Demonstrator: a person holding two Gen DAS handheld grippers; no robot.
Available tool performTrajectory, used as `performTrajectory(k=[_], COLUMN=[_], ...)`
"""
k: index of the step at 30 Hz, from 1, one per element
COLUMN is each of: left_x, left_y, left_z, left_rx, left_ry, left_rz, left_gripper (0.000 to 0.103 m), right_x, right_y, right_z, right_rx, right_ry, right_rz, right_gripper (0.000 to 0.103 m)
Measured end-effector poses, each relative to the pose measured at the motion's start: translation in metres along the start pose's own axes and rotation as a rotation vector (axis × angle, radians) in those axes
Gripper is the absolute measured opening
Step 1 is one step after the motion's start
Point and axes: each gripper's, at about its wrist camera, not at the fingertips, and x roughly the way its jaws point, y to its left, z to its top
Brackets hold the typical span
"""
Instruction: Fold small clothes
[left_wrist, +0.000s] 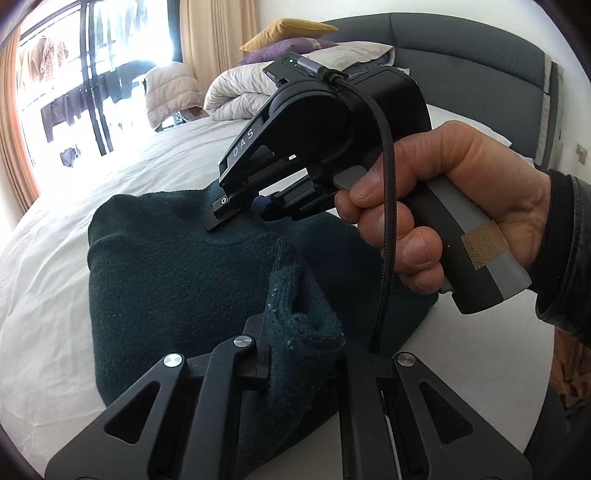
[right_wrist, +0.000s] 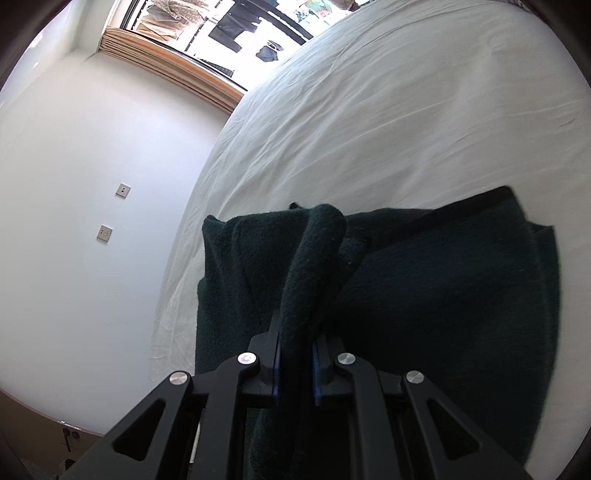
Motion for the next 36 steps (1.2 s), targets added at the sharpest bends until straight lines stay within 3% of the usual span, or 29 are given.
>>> performTrajectory(k=[9,24,29,33,35,36], left_x=[0.029,0.034,0.043,0.023,0.001,-0.012], left_y=[-0.032,-0.040,-0.033,-0.020,-0.010,-0.004], left_z=[0.014,0.009,0.003,-0.007,-0.018,-0.024], left_rx=[0.029,0.034,-0.004,-0.033,-0.059,-0.068], left_ry=[0.022,0.025,0.061,0.072,0.070,0.053], left_rz=[-0.065,-0.078,-0.100,-0.157,-0.193,-0.209], left_gripper=[0.008,0.008,0.011,0.025,0.043,0.065], right_x=[-0.036,-0.046,-0.033,-0.033,-0.039,-0.045], right_y=[-0.037,-0.056,-0.066,-0.076,-0.079,-0.078], right_z=[0.003,0.003,-0.001,-0.010,-0.013,-0.015], right_rx=[-0.025,-0.016,0.021,0.063,0.096,0.102], right_ry=[-0.030,-0.031,-0.025,-0.054,-0.074,-0.087], right_rz=[-0.119,-0.164,-0.179,-0.141,-0.122,-0.127], right_gripper=[0.012,0.012,0.012,0.015,0.020,0.023])
